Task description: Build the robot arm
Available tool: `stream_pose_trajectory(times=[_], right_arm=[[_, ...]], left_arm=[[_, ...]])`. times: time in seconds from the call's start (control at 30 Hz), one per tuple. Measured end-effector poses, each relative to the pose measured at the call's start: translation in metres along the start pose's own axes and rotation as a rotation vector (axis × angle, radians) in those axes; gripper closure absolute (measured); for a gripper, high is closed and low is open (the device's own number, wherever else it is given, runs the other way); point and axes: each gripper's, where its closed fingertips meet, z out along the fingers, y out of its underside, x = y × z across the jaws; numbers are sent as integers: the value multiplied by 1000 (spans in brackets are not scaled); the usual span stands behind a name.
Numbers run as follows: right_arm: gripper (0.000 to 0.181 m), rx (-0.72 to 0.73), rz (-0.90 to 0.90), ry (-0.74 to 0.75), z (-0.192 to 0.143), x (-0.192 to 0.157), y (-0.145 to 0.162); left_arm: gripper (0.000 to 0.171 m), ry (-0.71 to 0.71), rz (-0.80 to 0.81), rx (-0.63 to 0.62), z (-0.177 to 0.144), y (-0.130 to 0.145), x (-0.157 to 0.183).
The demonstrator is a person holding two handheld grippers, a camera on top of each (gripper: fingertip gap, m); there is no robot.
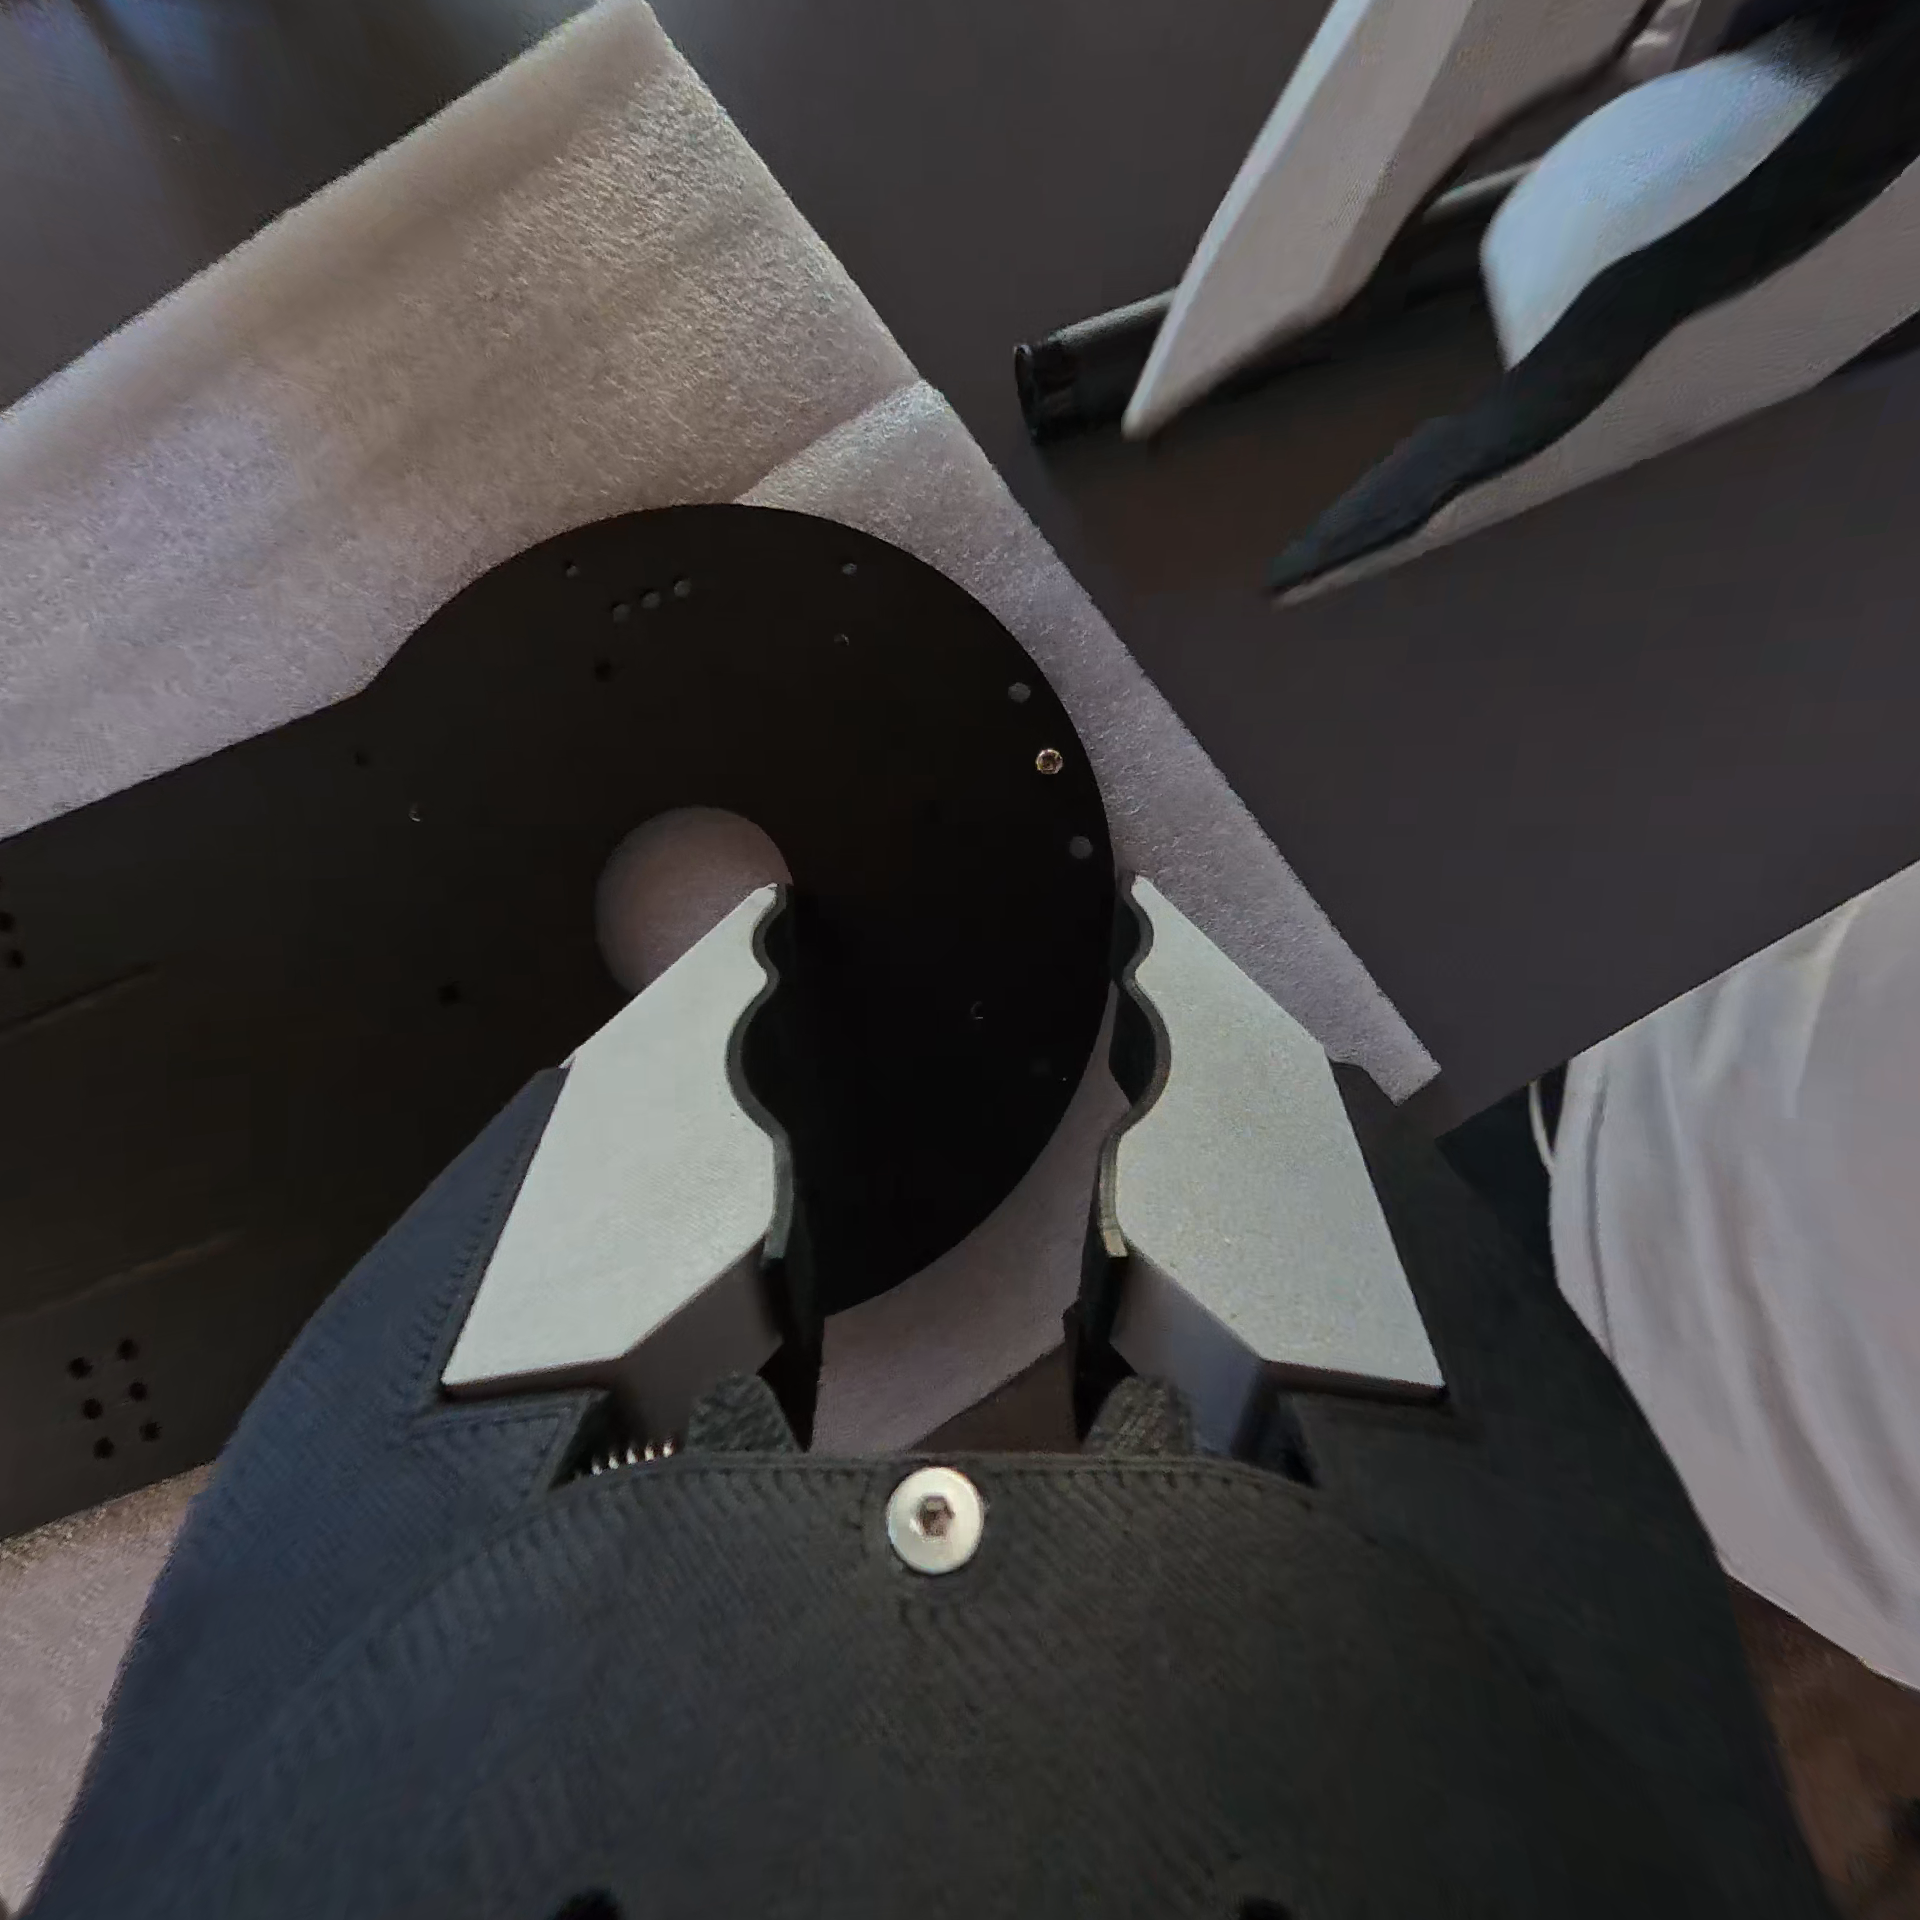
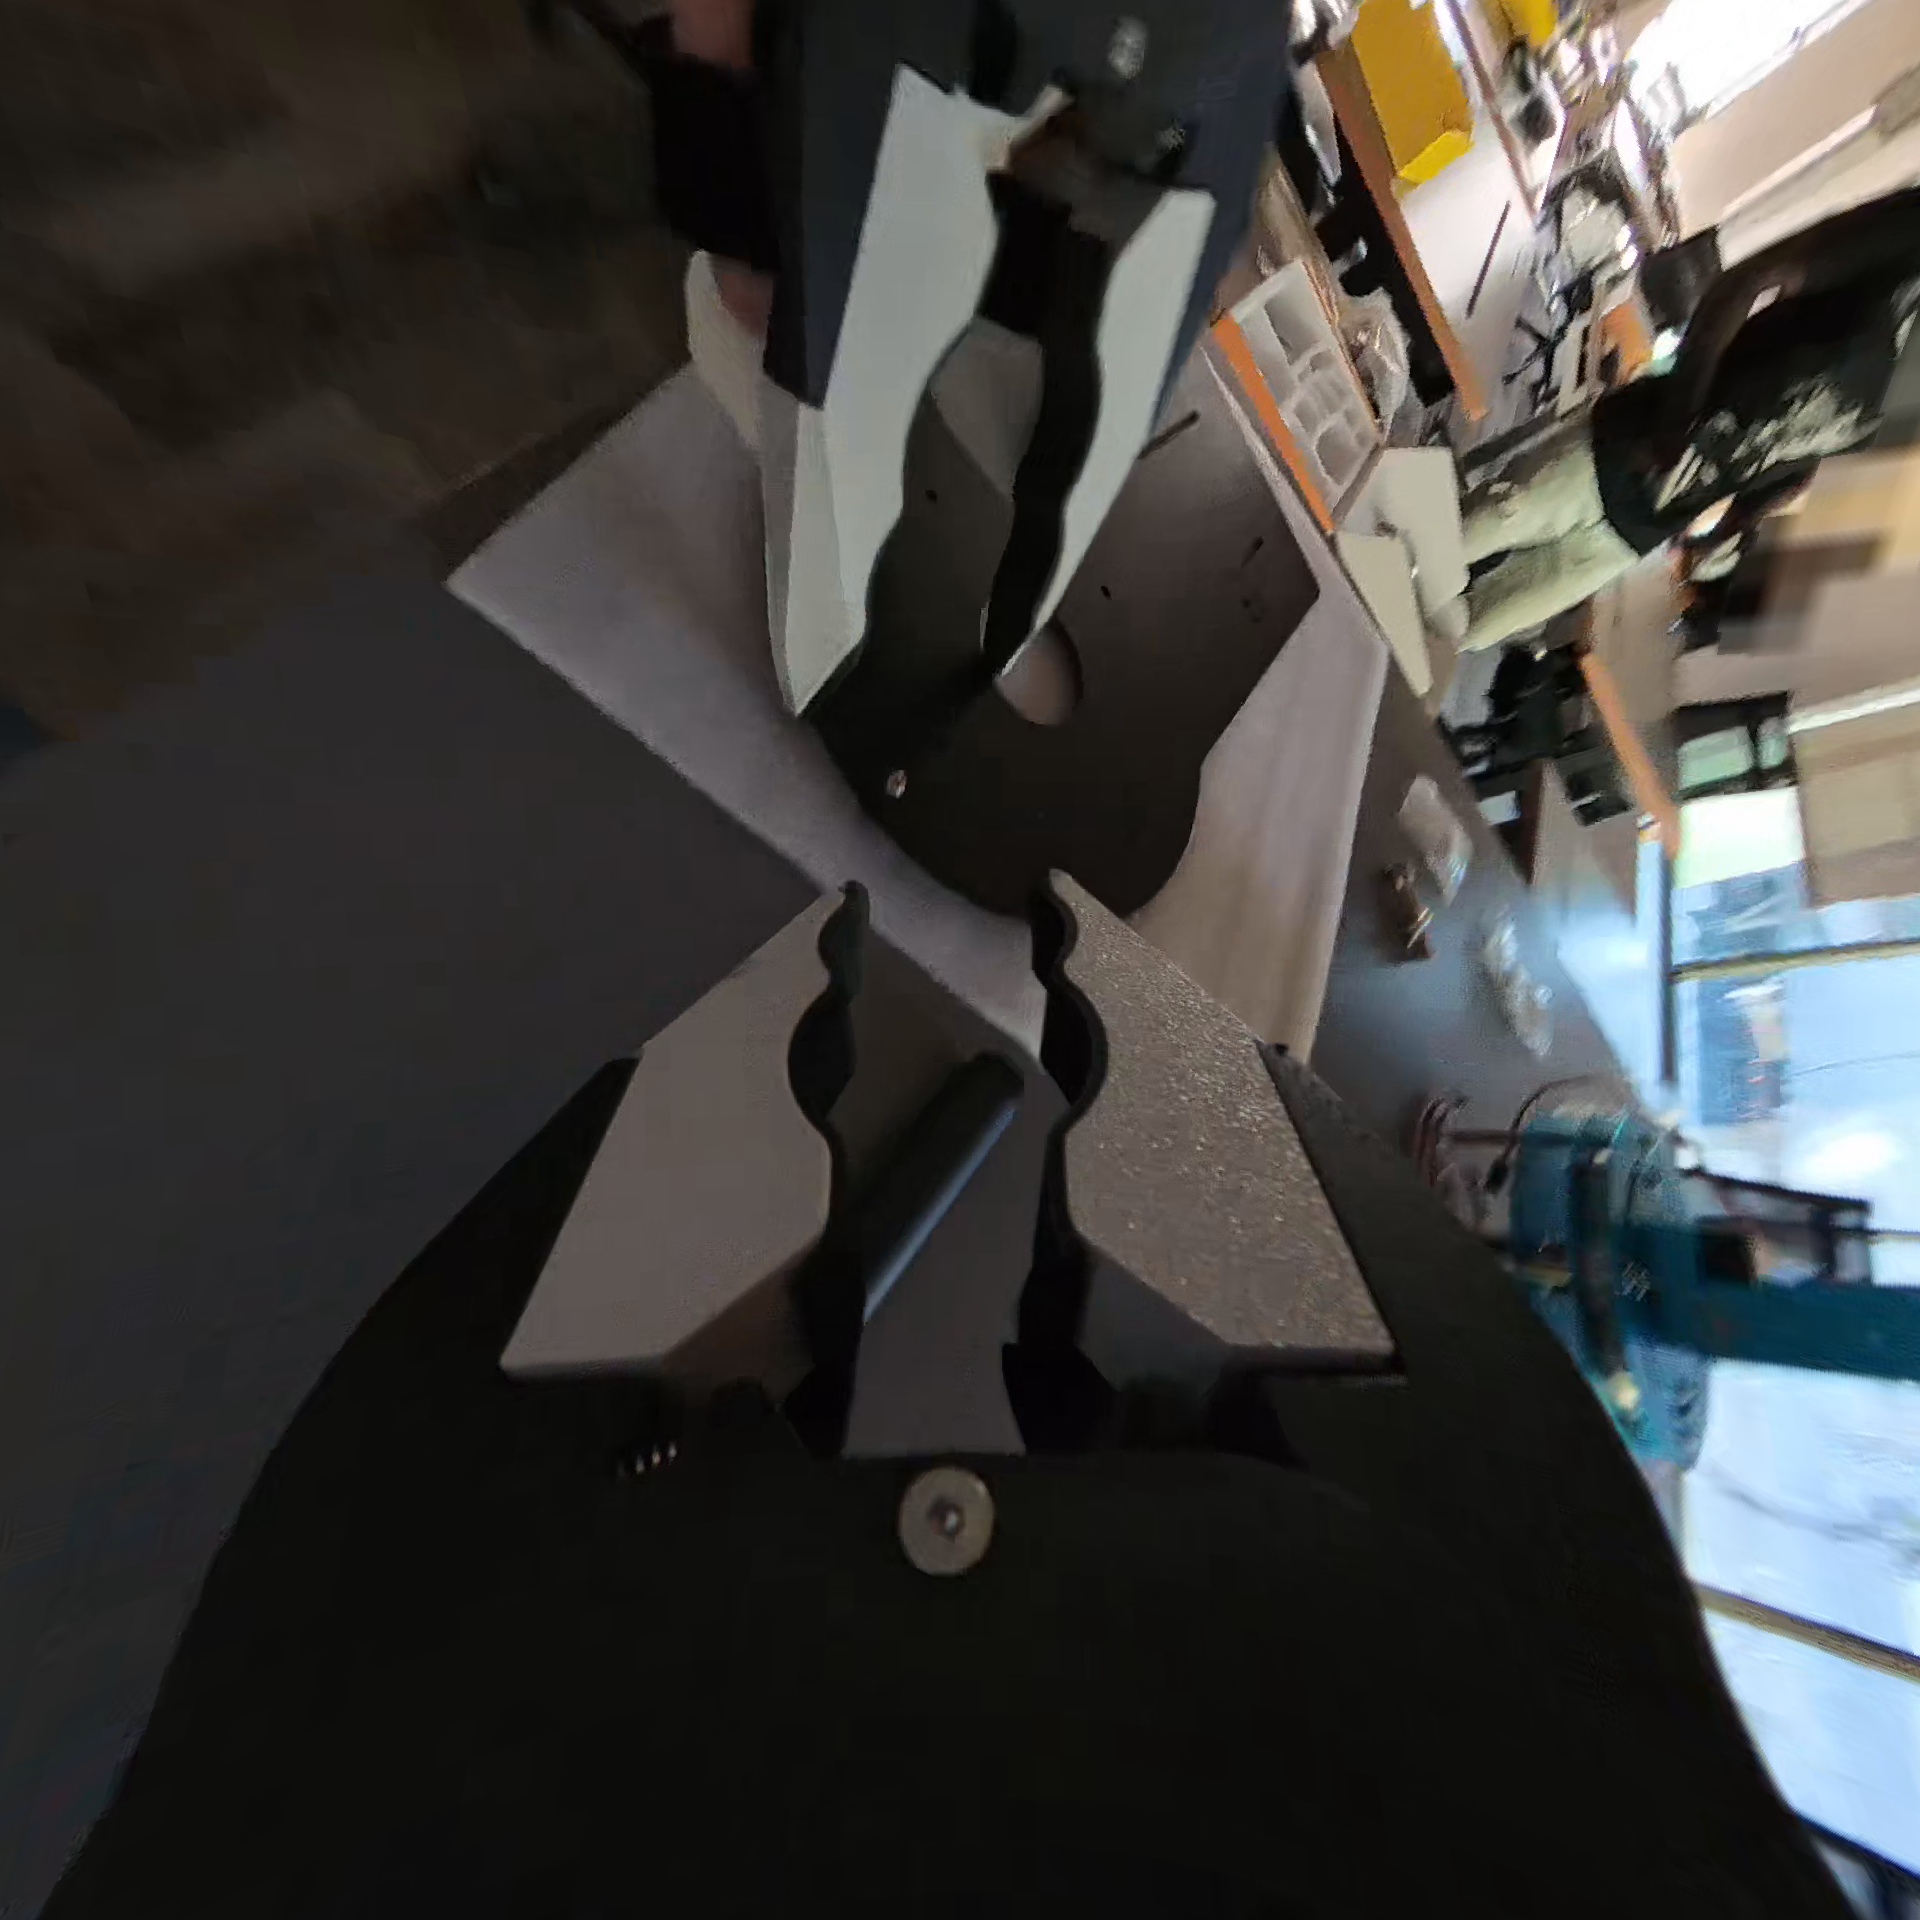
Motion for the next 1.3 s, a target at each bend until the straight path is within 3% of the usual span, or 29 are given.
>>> stream_pose_trajectory(times=[0.1,0.27,0.3,0.33,0.4,0.47,0.57,0.8,0.93,1.1,1.3], right_arm=[[154,-4,-77,-13,22,-3,-11],[158,-96,-191,-16,43,-8,1],[158,-103,-212,-15,44,-8,2],[159,-103,-236,-12,44,-9,1],[164,-105,-299,0,44,-11,1],[174,-111,-385,20,44,-16,2],[176,-142,-472,93,45,-15,1],[180,-121,-449,154,43,-15,-4],[180,-60,-419,219,34,-3,-23],[180,-45,-364,259,25,19,-38],[180,-9,-297,300,12,56,-63]], left_arm=[[113,30,-3,-28,-1,0,-1],[114,57,-29,-13,0,-2,-2],[151,25,-44,-3,-4,-2,-10],[171,46,-42,60,-10,-9,-12],[171,227,-103,215,-24,-32,4],[171,258,-134,186,-25,-29,4],[139,143,-84,181,-22,-19,-5],[121,-57,143,228,-36,-5,-1],[129,-156,302,161,-33,2,7],[144,-329,374,232,-47,-14,-1],[166,-688,628,223,-80,-37,-21]])
